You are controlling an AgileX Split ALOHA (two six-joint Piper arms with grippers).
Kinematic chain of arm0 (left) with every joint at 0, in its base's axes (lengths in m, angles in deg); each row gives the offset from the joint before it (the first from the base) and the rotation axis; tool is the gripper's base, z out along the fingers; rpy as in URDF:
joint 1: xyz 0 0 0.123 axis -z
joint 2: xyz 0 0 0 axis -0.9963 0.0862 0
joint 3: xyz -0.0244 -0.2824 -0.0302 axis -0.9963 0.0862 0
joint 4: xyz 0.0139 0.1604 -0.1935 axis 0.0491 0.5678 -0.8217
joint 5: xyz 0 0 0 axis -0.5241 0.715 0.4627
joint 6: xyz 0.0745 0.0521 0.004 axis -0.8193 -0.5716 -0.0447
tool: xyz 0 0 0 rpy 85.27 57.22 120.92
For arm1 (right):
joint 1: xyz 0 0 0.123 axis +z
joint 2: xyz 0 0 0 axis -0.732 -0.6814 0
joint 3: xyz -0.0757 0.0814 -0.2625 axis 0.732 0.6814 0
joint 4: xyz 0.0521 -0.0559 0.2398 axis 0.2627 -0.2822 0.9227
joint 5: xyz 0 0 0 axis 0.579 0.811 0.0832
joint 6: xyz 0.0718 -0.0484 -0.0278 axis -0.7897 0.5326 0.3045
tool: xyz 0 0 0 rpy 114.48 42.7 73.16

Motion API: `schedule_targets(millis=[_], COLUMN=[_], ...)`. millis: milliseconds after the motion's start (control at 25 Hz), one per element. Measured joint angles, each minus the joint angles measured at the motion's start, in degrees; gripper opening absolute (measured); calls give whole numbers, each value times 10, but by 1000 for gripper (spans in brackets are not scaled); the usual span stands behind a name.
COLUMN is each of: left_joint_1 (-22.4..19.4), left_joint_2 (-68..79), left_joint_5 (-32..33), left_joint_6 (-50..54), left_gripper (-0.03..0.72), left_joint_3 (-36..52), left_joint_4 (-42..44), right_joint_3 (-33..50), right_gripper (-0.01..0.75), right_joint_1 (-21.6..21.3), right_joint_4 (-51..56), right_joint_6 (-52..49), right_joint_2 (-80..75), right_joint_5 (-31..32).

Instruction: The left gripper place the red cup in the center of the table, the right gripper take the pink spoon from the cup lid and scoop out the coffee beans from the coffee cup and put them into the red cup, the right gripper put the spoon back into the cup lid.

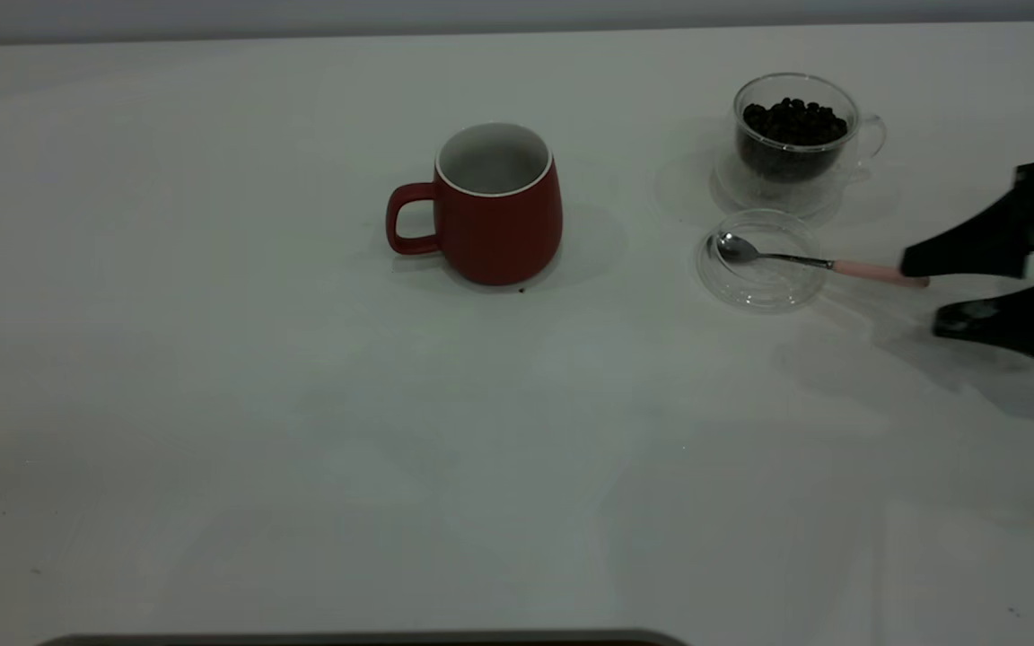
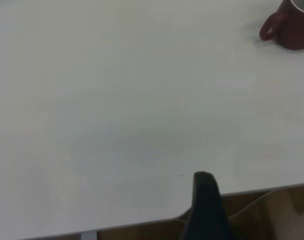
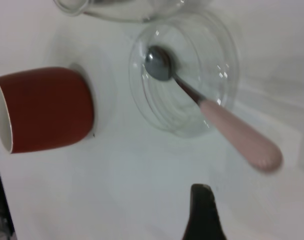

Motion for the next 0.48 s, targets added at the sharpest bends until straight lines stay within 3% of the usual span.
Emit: schedule_targets(millis=[240,480], left_joint_1=[0,0], left_joint_2=[0,0], left_joint_5=[0,0], left_joint_6=[0,0], left_gripper=[590,590], left_joint_3=[0,0], left_joint_4=[0,0], right_joint_3=[40,46], right_gripper=[585,585], right_joint_1=[-1,48], right_joint_4=[-210,-519], right_joint_6=[-197,-491], right_joint_2=[179,404], right_joint_5=[-86,-86])
